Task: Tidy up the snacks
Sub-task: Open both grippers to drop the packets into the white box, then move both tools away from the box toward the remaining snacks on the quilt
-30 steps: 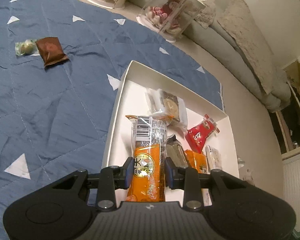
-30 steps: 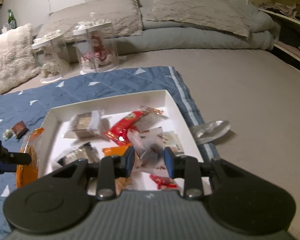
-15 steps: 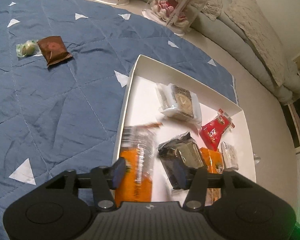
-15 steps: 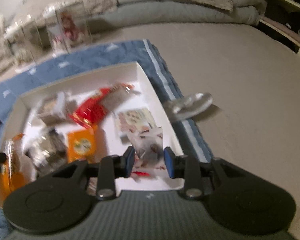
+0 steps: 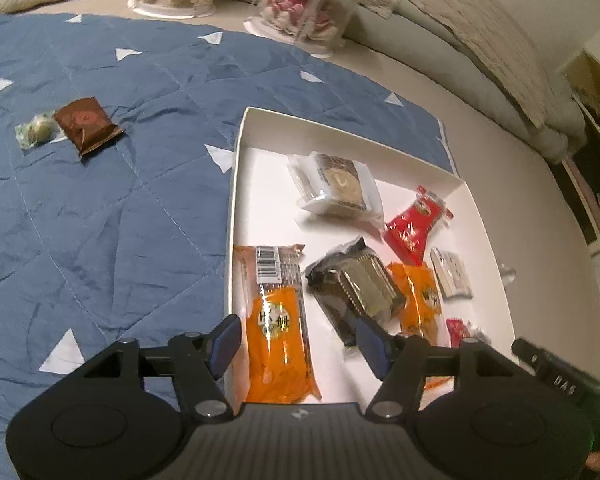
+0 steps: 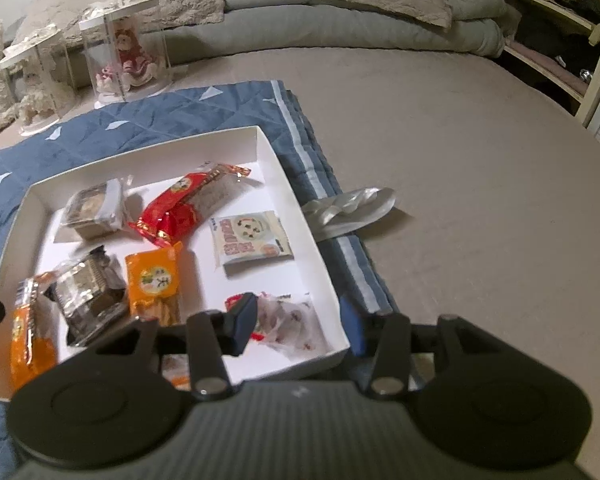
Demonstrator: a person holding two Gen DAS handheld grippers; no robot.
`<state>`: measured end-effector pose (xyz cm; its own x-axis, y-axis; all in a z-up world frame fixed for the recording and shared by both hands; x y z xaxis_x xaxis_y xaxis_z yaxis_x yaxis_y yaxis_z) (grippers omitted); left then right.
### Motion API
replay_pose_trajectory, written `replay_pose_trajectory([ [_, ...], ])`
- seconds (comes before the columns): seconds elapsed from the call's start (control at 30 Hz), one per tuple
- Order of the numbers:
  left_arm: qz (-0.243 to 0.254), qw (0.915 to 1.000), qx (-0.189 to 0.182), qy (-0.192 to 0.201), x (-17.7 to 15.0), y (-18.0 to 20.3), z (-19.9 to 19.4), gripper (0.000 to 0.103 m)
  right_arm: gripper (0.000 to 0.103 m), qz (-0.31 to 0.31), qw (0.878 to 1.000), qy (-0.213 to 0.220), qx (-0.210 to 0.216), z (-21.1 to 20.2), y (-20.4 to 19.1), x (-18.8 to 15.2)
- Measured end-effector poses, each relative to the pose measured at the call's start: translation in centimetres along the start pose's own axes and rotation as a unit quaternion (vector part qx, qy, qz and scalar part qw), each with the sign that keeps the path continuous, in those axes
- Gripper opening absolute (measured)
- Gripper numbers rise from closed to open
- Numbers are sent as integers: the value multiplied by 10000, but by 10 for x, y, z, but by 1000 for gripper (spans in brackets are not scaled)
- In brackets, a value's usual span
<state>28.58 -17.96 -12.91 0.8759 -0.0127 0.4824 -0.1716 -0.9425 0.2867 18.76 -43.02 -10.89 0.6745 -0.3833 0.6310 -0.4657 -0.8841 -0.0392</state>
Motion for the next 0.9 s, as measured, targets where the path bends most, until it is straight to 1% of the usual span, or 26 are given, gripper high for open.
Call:
replay_pose_trajectory([
  [0.13, 211, 9998, 23, -10, -3, 4, -5, 66, 61, 47, 9997, 60, 222, -11, 0, -1],
  [0.2, 299, 9995, 18, -17, -4, 6, -8, 68, 62, 50, 9996, 64, 256, -17, -1, -2],
  [0.27, 348, 9994, -11, -26, -4, 7, -10, 77, 65, 46, 9995, 99, 304, -23, -2, -2],
  [0.4, 544, 9985, -14, 4, -6, 11, -16, 81, 70, -1, 9989, 177, 436, -38, -4, -3],
  [0.6, 842, 9964, -29, -56, -11, 17, -20, 96, 78, -140, 9986, 270, 431, -60, -9, -6],
  [0.67, 983, 9952, 10, -38, -13, 18, -22, 101, 87, -192, 9982, 311, 484, -66, -9, -8],
  [0.7, 1048, 9945, 31, -15, -14, 19, -23, 101, 91, -212, 9981, 319, 483, -68, -9, -9],
  [0.73, 1091, 9940, 47, 6, -14, 18, -24, 103, 98, -243, 9982, 313, 444, -69, -10, -10],
  [0.77, 1118, 9937, 59, 40, -14, 18, -26, 103, 102, -280, 9982, 327, 407, -72, -10, -11],
  [0.9, 1106, 9937, 70, 133, -14, 10, -32, 103, 102, -255, 9984, 353, 371, -76, -12, -15],
])
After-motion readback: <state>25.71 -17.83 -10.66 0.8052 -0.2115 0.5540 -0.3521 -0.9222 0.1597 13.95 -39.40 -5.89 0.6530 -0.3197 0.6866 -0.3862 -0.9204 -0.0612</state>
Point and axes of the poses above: each gripper's, at about its wrist camera, not at the fingertips, and z roughly the way its jaws point, y to its right, x to its top, the point moved 1 cm from there along z, roughly the way its jaws point, and after that the axes turned 10 degrees about z, right-handed, at the moved point
